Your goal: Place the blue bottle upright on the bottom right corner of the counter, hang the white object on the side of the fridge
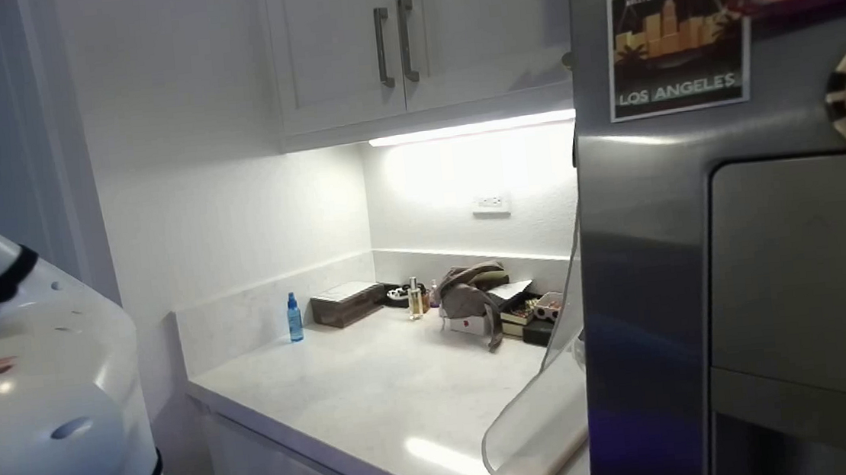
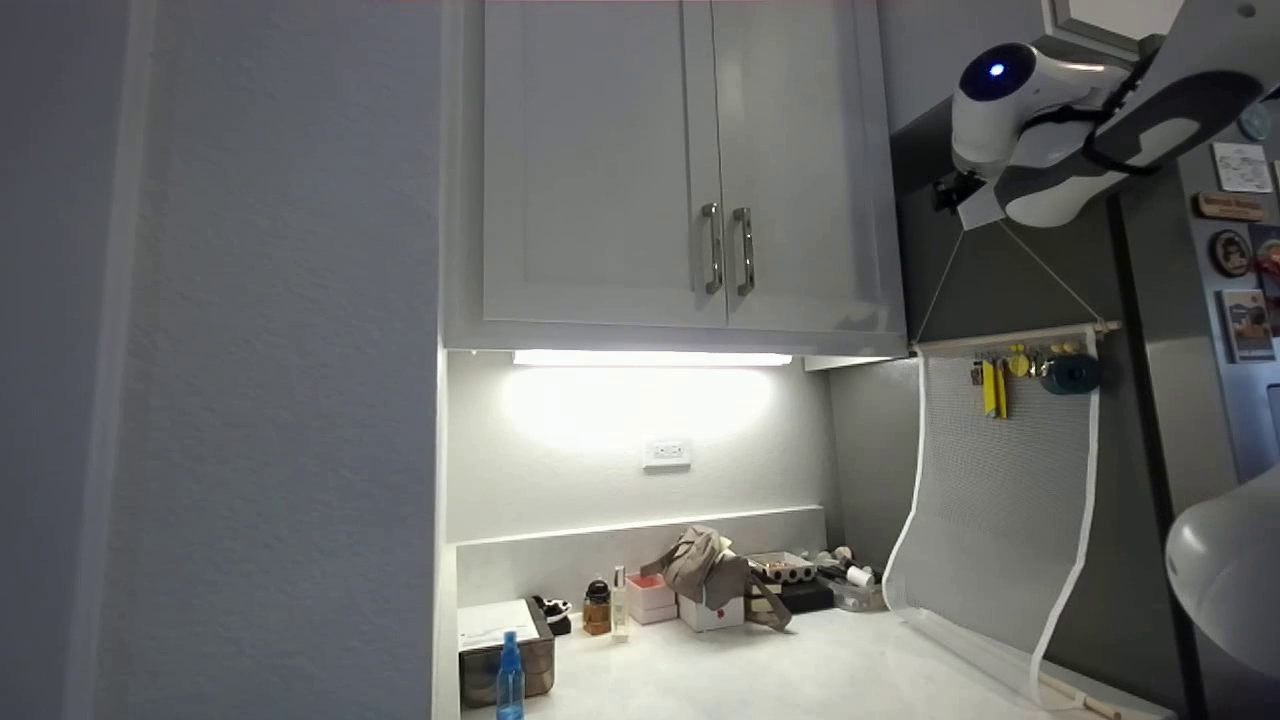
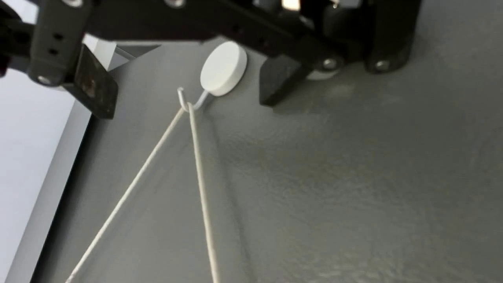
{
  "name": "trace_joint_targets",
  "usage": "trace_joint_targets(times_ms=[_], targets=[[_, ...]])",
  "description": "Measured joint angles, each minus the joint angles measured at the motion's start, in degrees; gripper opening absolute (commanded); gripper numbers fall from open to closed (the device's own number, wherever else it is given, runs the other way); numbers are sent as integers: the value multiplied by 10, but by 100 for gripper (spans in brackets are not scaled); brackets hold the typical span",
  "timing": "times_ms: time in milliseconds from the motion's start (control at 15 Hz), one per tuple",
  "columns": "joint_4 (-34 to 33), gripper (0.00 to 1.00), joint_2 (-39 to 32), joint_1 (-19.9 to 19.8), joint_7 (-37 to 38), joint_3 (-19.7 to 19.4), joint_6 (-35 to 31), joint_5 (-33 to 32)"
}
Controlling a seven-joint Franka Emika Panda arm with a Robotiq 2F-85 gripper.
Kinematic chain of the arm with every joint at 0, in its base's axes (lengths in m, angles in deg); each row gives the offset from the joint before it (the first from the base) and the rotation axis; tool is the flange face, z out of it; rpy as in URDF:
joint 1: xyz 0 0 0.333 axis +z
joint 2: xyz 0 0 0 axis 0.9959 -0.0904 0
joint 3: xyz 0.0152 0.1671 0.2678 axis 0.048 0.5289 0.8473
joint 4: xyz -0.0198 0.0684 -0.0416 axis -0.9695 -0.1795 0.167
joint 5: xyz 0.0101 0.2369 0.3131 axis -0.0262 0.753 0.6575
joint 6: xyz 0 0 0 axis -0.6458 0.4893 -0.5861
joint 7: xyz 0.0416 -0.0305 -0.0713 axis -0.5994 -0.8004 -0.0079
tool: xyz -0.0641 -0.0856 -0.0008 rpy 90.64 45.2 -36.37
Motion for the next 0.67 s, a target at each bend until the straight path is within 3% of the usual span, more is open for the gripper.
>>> trace_joint_targets(times_ms=[333,667], targets=[[6,100,27,56,-65,-40,5,33],[12,100,60,62,-108,-47,5,59]])
